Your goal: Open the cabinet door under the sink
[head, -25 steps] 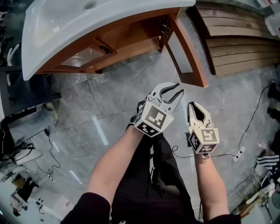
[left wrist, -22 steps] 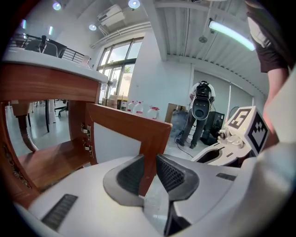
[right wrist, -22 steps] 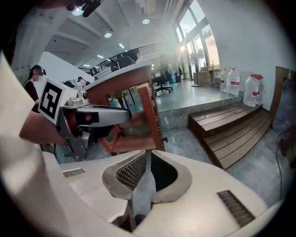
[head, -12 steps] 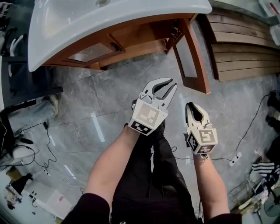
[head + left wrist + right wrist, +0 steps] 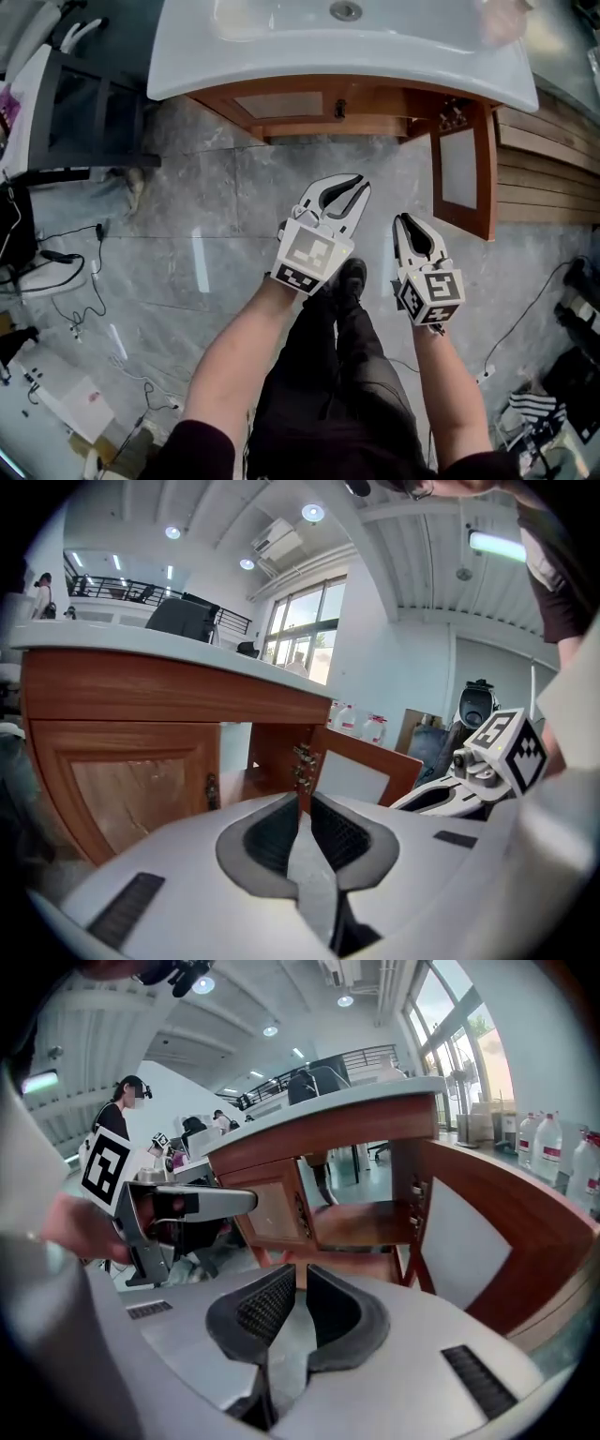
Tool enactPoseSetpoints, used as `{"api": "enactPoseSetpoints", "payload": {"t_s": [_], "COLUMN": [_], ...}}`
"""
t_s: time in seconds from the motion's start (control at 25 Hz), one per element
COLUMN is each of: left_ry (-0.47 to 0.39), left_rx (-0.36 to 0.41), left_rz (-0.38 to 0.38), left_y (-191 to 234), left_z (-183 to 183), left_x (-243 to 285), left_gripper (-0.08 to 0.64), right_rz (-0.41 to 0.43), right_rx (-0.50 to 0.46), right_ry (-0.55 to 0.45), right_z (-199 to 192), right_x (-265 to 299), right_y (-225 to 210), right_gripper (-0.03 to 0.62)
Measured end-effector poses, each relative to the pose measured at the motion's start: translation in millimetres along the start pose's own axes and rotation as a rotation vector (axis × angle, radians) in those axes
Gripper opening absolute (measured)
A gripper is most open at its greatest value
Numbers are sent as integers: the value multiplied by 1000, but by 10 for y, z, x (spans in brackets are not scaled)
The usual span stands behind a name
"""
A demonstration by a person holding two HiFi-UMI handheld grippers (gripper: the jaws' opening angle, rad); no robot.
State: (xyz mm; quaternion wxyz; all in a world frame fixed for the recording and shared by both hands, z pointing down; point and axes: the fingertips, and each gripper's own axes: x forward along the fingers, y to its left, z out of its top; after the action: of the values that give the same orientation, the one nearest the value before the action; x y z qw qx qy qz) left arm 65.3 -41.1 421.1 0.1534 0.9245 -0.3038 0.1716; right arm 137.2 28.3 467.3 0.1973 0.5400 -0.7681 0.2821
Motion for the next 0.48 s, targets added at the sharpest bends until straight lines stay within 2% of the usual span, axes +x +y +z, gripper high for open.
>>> {"api": "enactPoseSetpoints", "payload": {"t_s": [0.2, 0.36, 0.48], "left_ry": [-7, -6, -2], "left_rx": [-6, -25, -25], "left_rz": [32, 62, 48], "left_y": [423, 737, 826], "left_z": [1, -87, -116], "left_x": [-298, -368, -355], "left_gripper": [42, 28, 28], "right_rz": [5, 3, 22], "right_rx": [-2, 0, 1], "right_ry": [-34, -66, -79], "right_z": [315, 529, 628], "right_x": [284, 464, 560], "right_y": [292, 308, 238], "right_gripper": [55, 63, 87]}}
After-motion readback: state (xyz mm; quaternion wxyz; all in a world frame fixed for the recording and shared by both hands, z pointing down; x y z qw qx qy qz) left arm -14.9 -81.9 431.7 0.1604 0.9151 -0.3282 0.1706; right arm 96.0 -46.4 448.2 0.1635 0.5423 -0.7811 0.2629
